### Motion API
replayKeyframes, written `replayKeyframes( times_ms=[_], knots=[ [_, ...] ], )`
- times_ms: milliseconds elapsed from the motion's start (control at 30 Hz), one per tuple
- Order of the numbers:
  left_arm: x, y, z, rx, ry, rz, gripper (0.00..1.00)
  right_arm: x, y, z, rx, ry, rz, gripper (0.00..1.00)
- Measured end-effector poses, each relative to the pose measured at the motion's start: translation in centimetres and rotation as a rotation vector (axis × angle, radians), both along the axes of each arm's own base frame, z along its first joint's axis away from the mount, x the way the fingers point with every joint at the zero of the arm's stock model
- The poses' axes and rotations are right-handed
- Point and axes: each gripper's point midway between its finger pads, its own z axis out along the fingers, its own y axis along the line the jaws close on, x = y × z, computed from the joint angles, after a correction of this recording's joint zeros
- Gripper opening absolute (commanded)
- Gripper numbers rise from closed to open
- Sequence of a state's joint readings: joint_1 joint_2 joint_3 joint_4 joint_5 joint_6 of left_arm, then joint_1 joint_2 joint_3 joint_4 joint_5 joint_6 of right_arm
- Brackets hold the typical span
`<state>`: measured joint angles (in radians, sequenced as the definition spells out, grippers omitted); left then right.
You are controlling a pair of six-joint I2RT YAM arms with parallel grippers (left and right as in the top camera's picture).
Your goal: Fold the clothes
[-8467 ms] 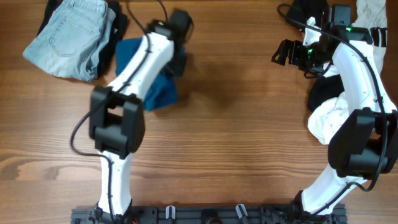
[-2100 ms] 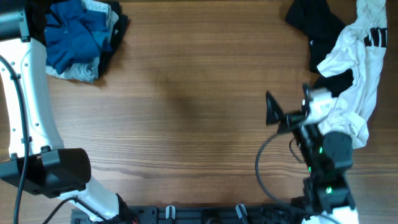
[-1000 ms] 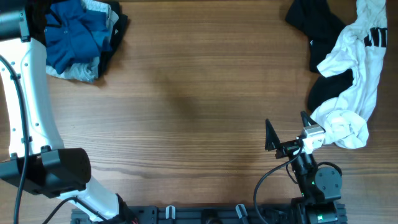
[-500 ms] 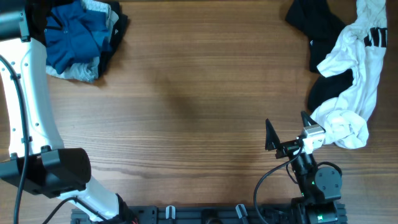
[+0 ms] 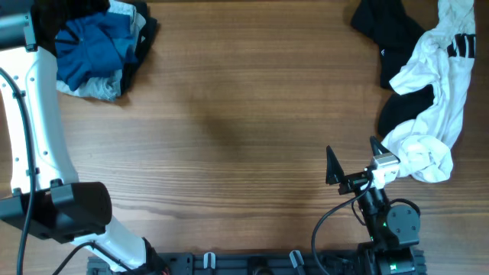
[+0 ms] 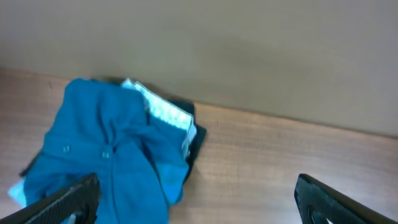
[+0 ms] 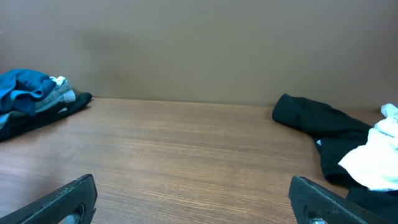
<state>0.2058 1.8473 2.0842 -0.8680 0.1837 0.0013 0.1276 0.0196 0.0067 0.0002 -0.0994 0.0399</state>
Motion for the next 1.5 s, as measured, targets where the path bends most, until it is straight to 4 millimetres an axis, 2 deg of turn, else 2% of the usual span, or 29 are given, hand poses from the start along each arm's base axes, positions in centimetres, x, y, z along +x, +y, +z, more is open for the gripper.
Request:
replayKeyframes(
  times_ms=[100,200,433,567,633,667,733,900,1067,1167,1300,1500],
  knots=[
    [-0.9,-0.3,0.0,-0.003,0.019,-0.003,1.0,0.0,0.0,0.0,0.0,0.0,0.0,1.0],
    [-2.0,-0.9,1.2,0.025,-0.004,-0.027,1.0,0.0,0.0,0.0,0.0,0.0,0.0,1.0],
    [-7.2,-3.4,6.1,0.091,-0.168,-0.114,1.0,0.0,0.0,0.0,0.0,0.001,0.0,1.0],
    [-9.6,-4.5,6.4,0.11,-0.283,-0.145,1.0,0.0,0.0,0.0,0.0,0.001,0.0,1.0],
    [-11.0,-5.0,5.0,0.109,-0.302,-0.163,1.0,0.0,0.0,0.0,0.0,0.001,0.0,1.0],
    [-12.1,-5.4,3.6,0.106,-0.312,-0.174,1.0,0.0,0.0,0.0,-0.001,0.001,0.0,1.0],
    [-12.9,-5.9,2.3,0.113,-0.368,-0.189,1.0,0.0,0.0,0.0,-0.001,0.002,-0.001,1.0],
    [-18.2,-7.3,-5.8,0.1,-0.358,-0.216,1.0,0.0,-0.1,-0.1,-0.001,0.003,-0.003,1.0],
    [-22.4,-8.2,-10.8,0.118,-0.432,-0.224,1.0,0.0,-0.1,-0.1,-0.001,0.003,-0.003,1.0],
    [-23.9,-8.6,-12.5,0.137,-0.505,-0.226,1.0,0.0,-0.1,-0.1,-0.001,0.003,-0.004,1.0],
    [-25.0,-8.8,-14.1,0.145,-0.549,-0.228,1.0,0.0,-0.1,-0.1,-0.001,0.003,-0.004,1.0],
    [-25.8,-9.0,-13.7,0.165,-0.615,-0.227,1.0,0.0,-0.1,-0.1,-0.001,0.003,-0.004,1.0]
  ],
)
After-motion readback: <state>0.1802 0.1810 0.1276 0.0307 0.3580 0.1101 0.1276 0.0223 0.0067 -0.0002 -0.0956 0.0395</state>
